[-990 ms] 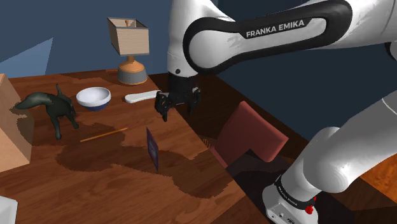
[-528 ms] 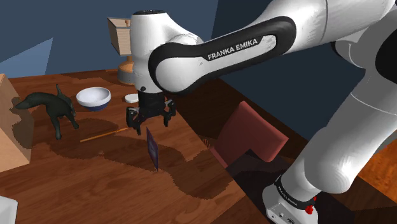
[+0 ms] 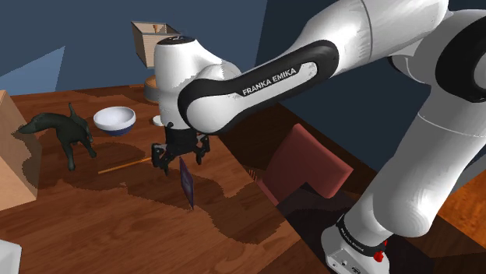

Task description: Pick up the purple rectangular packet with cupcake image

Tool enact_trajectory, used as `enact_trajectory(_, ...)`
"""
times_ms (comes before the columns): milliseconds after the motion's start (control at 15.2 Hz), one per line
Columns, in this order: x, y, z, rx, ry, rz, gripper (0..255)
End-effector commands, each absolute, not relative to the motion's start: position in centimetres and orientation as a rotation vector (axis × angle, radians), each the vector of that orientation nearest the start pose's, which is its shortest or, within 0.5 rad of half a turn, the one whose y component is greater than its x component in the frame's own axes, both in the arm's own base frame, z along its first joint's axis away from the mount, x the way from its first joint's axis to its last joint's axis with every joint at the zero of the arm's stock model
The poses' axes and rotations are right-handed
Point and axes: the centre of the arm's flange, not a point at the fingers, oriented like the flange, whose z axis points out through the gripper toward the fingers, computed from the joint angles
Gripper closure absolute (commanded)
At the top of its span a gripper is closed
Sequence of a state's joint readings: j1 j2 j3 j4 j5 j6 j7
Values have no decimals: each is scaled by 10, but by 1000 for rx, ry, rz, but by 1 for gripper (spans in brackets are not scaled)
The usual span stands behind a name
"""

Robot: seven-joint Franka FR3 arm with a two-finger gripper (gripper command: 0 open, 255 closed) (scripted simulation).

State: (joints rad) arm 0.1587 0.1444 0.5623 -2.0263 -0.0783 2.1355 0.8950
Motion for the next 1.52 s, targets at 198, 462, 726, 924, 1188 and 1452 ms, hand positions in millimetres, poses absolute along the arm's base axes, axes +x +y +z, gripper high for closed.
enact_trajectory(198, 438, 372, 384, -3135, 213, 24, 255)
enact_trajectory(462, 438, 372, 384, -3135, 213, 24, 255)
enact_trajectory(726, 437, 371, 383, -3135, 213, 24, 255)
enact_trajectory(924, 437, 371, 399, -3135, 213, 24, 255)
enact_trajectory(1188, 437, 371, 420, -3135, 213, 24, 255)
enact_trajectory(1452, 437, 371, 441, -3135, 213, 24, 255)
